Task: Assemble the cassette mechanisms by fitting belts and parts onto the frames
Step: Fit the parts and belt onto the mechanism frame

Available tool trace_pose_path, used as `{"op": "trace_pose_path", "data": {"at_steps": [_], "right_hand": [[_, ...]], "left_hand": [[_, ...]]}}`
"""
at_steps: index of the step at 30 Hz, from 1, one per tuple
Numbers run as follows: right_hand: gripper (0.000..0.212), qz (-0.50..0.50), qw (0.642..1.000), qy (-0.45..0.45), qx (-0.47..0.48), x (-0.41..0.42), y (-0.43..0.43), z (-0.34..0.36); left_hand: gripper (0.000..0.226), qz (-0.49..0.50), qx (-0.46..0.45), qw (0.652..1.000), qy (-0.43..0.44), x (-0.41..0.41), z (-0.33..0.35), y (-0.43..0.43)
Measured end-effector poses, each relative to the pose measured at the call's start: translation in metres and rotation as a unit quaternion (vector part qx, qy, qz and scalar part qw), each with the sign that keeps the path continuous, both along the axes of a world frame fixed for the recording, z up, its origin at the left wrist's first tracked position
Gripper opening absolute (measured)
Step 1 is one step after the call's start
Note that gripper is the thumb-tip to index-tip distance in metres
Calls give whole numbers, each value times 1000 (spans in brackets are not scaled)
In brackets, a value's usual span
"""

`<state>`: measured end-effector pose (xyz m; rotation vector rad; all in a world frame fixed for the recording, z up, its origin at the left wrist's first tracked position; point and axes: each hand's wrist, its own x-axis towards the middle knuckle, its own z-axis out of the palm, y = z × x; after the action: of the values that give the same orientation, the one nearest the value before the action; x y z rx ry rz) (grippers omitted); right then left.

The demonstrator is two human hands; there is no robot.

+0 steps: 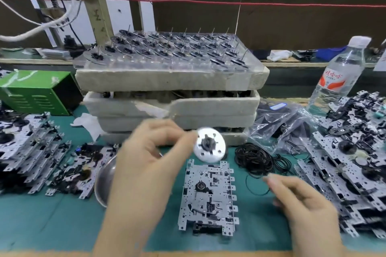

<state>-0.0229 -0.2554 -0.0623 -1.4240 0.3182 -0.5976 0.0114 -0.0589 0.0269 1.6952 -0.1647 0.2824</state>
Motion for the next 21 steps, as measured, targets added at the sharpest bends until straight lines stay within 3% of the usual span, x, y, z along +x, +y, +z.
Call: {"op": "trace_pose_path", "data": {"at_steps": [1, 3, 5, 8, 11, 14, 17, 19, 21], "right_hand": [[9, 36, 996, 1, 82, -1, 4, 8], [34, 100, 979, -3, 178, -4, 15, 22], [56, 129, 973, -13, 192, -8, 29, 36], [68, 116, 980, -24, 157, -12, 43, 40], [63, 98, 991, -36, 78, -15, 51, 34], [36, 63, 996, -50, -25, -16, 55, 28], [22, -19, 988, -65, -137, -16, 54, 30], [9, -36, 983, -57, -172, -16, 51, 33], [13, -9, 984, -19, -175, -16, 44, 35]], "left_hand": [[31, -4, -15, 1000, 16, -4, -12, -2], [32, -14, -37, 998, 42, -9, -31, -3], [37, -25, -40, 997, 53, -13, -46, -2], [34, -30, -33, 997, 58, -17, -58, 0], [32, -27, -30, 998, 53, -21, -60, 0], [30, -28, -20, 999, 42, -23, -61, 0], [30, -36, -12, 999, 25, -23, -61, 3], [32, -47, 4, 999, 18, -22, -62, 4], [35, -58, 34, 998, 10, -22, -63, 6]]}}
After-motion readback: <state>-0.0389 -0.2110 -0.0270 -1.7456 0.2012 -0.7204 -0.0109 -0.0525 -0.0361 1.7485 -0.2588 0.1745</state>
